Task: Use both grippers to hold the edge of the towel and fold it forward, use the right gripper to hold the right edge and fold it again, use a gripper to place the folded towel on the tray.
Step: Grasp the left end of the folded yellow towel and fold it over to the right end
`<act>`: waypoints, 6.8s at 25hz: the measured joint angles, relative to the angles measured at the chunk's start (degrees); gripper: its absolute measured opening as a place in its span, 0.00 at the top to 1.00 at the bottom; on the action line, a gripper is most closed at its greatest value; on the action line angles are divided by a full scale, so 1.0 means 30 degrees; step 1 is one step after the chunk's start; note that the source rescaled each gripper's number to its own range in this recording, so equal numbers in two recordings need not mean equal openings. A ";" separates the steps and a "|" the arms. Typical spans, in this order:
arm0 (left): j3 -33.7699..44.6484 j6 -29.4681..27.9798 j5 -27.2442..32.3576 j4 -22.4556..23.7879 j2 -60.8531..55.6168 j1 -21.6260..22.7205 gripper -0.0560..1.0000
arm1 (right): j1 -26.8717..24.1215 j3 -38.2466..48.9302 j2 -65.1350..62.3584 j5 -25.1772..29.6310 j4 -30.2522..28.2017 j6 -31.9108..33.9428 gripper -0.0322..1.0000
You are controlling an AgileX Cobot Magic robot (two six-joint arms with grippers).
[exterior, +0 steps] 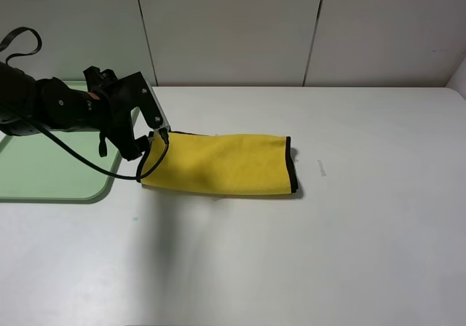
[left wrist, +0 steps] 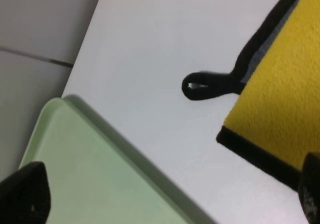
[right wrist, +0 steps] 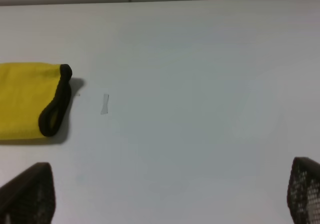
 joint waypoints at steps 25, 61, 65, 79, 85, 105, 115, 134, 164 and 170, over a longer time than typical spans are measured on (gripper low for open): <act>0.0000 -2.0392 0.3450 -0.2071 0.0000 0.0228 0.00 | 0.0000 0.0000 0.0000 0.0000 0.0000 0.0000 0.00; -0.2176 -1.7903 0.4163 -0.2201 0.3869 -0.0248 0.02 | 0.0000 0.0000 0.0000 -0.0014 0.0000 0.0000 0.00; -0.2184 -1.7374 0.4163 -0.2186 0.3948 -0.0248 0.05 | 0.0000 0.0000 0.0000 -0.0014 0.0000 0.0000 0.00; -0.3420 -1.6873 0.4133 -0.2186 0.4861 -0.0700 0.37 | 0.0000 0.0000 0.0000 -0.0014 0.0000 0.0000 0.00; -0.4071 -1.6764 0.3958 -0.2186 0.5415 -0.1090 0.38 | 0.0000 0.0000 0.0000 -0.0014 0.0000 0.0000 0.00; -0.4183 -1.6908 0.3430 -0.2265 0.5709 -0.1911 0.90 | 0.0000 0.0000 0.0000 -0.0014 0.0000 0.0000 0.00; -0.3934 -1.6908 0.6031 -0.2520 0.4227 -0.1870 0.90 | 0.0000 0.0000 0.0000 -0.0014 0.0000 0.0000 0.00; -0.4020 -1.6241 0.7486 -0.2535 -0.0248 -0.1105 0.91 | 0.0000 0.0000 0.0000 -0.0014 0.0000 0.0000 0.00; -1.0194 -1.6462 1.0836 -0.2401 0.4821 -0.6801 0.91 | 0.0000 0.0000 0.0000 -0.0014 0.0000 0.0000 0.00; -1.0238 -1.6462 1.0566 -0.2401 0.5299 -0.7488 0.91 | 0.0000 0.0000 0.0000 -0.0014 0.0000 0.0000 0.00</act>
